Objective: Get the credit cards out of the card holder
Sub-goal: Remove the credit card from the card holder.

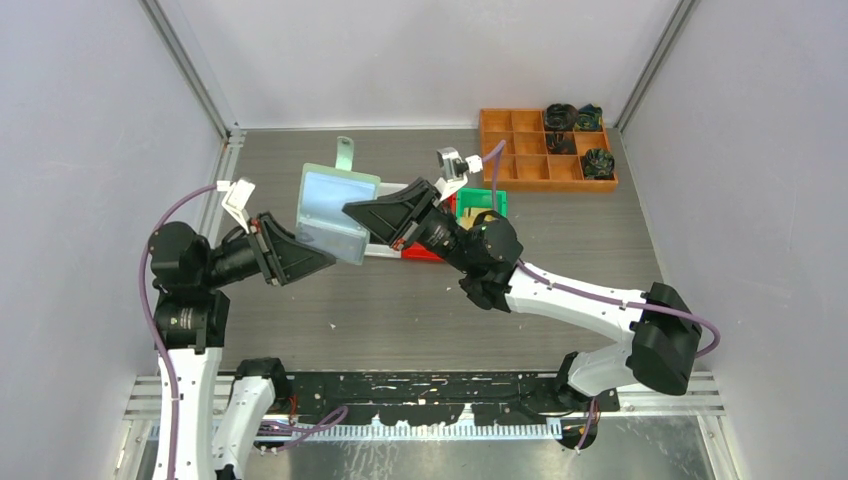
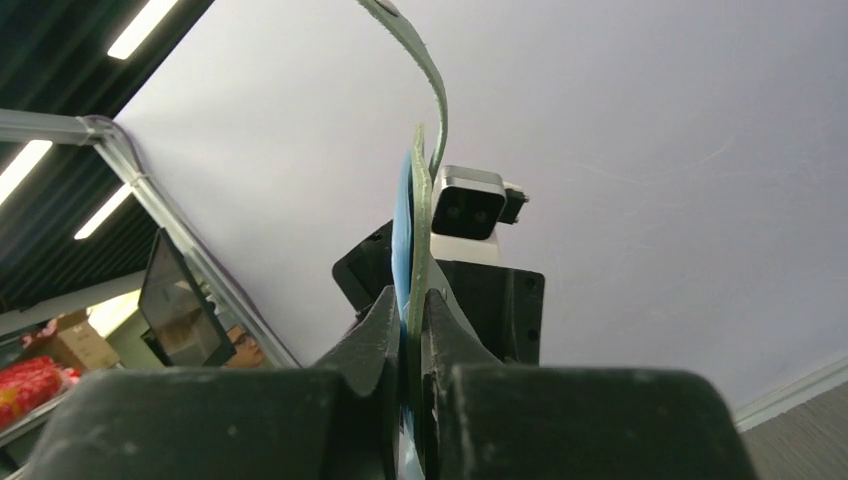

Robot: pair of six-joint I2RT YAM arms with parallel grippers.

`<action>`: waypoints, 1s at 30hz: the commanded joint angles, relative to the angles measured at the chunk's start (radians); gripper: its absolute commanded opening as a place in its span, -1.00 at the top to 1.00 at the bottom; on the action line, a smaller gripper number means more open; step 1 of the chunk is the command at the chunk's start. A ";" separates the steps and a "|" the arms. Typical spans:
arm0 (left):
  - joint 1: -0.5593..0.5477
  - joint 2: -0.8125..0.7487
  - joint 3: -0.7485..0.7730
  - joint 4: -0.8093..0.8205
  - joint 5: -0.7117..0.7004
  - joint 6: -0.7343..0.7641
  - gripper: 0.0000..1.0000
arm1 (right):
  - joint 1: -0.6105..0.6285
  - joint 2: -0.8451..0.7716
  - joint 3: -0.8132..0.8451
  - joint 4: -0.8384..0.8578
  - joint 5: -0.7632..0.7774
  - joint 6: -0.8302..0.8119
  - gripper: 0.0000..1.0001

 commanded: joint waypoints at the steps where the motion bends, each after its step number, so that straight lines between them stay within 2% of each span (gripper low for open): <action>1: -0.002 0.007 0.040 0.086 -0.019 -0.031 0.26 | -0.001 -0.039 -0.023 0.065 0.064 -0.025 0.99; 3: -0.003 0.001 0.040 0.092 -0.012 -0.033 0.31 | 0.000 -0.056 -0.037 0.030 0.095 -0.044 0.98; 4: -0.002 -0.003 0.040 0.098 -0.005 -0.033 0.39 | 0.000 -0.064 -0.042 0.008 0.108 -0.051 0.89; 7: -0.002 -0.005 0.048 0.098 0.021 -0.022 0.67 | -0.015 -0.090 -0.049 -0.054 0.119 -0.060 0.46; 9: -0.002 0.001 0.070 0.048 0.047 0.032 0.77 | -0.045 -0.106 -0.042 -0.097 0.080 -0.045 0.25; 12: -0.002 0.019 0.151 -0.152 0.082 0.234 0.87 | -0.129 -0.117 0.002 -0.189 -0.074 0.016 0.16; 15: -0.002 0.040 0.214 -0.328 0.110 0.426 0.95 | -0.210 -0.110 0.063 -0.268 -0.263 0.054 0.16; 20: -0.003 0.096 0.319 -0.627 0.119 0.762 1.00 | -0.257 -0.134 0.133 -0.503 -0.449 -0.059 0.17; 25: -0.003 0.173 0.369 -0.900 0.058 1.054 1.00 | -0.257 -0.105 0.248 -0.634 -0.622 -0.145 -0.05; 30: -0.015 0.266 0.423 -1.107 -0.135 1.322 1.00 | -0.257 -0.057 0.302 -0.656 -0.701 -0.153 -0.19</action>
